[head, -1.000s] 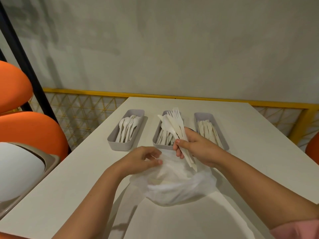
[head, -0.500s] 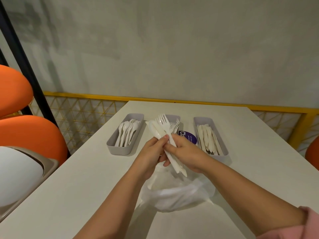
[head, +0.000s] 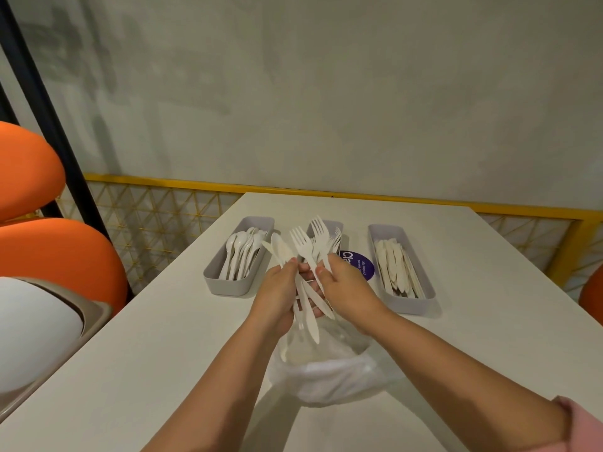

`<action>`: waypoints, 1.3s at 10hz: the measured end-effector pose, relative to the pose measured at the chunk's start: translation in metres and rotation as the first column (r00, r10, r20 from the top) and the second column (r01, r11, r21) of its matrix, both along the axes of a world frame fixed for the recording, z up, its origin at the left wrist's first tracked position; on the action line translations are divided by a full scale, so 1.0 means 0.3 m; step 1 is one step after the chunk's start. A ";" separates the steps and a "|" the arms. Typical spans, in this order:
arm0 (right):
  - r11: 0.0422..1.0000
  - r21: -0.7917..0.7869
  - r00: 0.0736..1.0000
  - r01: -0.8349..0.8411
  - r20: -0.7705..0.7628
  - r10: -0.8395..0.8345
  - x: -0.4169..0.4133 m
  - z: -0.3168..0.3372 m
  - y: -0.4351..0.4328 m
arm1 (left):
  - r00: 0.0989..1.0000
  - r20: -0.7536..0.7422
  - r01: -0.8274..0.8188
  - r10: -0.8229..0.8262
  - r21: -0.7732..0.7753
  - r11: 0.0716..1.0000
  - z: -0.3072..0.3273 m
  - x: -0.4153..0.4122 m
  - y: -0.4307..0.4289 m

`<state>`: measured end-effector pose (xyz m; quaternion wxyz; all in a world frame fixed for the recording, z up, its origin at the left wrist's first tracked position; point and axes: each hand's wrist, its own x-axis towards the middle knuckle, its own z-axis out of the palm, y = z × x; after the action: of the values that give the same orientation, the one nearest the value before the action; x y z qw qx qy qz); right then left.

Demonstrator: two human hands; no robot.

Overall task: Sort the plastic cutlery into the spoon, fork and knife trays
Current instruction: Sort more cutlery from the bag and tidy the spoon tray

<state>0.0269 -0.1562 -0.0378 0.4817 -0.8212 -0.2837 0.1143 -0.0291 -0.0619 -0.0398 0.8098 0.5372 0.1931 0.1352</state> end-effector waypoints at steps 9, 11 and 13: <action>0.717 -0.670 0.975 0.193 0.211 -0.065 0.226 0.019 0.234 | 0.999 -0.016 -0.050 0.048 -0.117 0.992 -0.023 0.050 0.171; 0.590 -0.772 0.941 0.236 0.333 0.058 0.220 0.007 0.254 | 1.000 0.011 -0.026 0.027 -0.130 0.991 -0.021 0.046 0.174; 0.593 -0.760 0.904 0.267 0.410 0.119 0.206 0.038 0.235 | 0.999 0.047 -0.008 0.016 -0.160 0.987 -0.024 0.042 0.183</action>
<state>0.0887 -0.0855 -0.0264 -0.0075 -0.9644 -0.2627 0.0297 -0.0166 -0.0070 -0.0469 0.8538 0.4660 0.1870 0.1372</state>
